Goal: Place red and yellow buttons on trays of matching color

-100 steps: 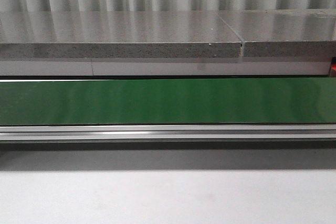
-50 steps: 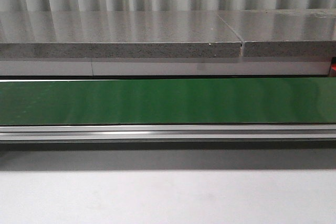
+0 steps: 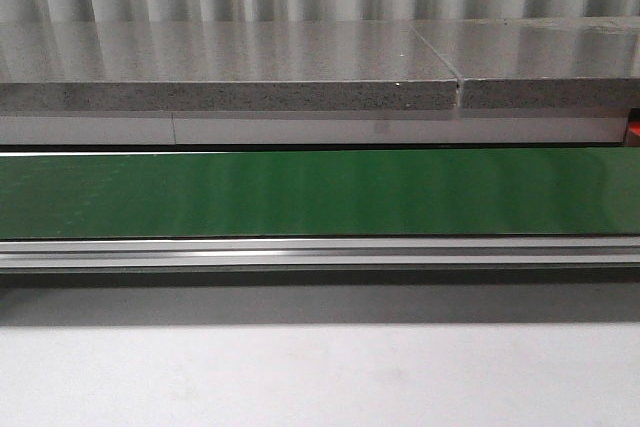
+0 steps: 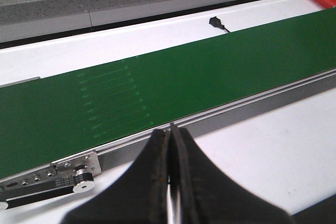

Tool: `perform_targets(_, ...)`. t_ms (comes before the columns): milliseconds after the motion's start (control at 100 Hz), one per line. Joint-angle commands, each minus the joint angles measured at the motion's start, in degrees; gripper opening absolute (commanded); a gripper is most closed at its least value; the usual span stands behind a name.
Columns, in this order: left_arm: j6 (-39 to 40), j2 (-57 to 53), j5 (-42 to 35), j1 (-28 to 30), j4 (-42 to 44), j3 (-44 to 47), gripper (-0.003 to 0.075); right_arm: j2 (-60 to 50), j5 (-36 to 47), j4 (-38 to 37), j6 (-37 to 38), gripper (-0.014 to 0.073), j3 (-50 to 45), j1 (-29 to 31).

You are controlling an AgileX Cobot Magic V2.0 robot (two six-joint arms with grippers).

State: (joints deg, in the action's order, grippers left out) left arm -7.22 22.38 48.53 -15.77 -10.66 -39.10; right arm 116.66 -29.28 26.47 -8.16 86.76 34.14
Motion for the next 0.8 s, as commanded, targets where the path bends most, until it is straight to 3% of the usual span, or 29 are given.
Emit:
perform_targets(0,0.1,0.5,-4.3,-0.5,-1.1,-1.4,-0.002,-5.6,1.9,1.4,-0.7,0.0528,1.8,0.1)
perform_targets(250,0.1,0.5,-4.3,-0.5,-1.1,-1.4,-0.002,-12.7,-1.7,0.6,-7.8,0.0528,1.2,-0.9)
perform_targets(530,0.1,0.5,-4.3,-0.5,-1.1,-1.4,-0.002,-21.5,-2.9,-4.1,-10.0,0.0524,-4.2,-8.4)
perform_targets(630,0.1,0.5,-4.3,-0.5,-1.1,-1.4,-0.002,-24.6,-3.5,-7.9,-10.0,0.0465,-6.9,-12.8)
perform_targets(790,0.1,0.5,-4.3,-0.5,-1.1,-1.4,-0.002,-29.9,-4.1,-13.1,-10.0,0.0276,-11.7,-18.9)
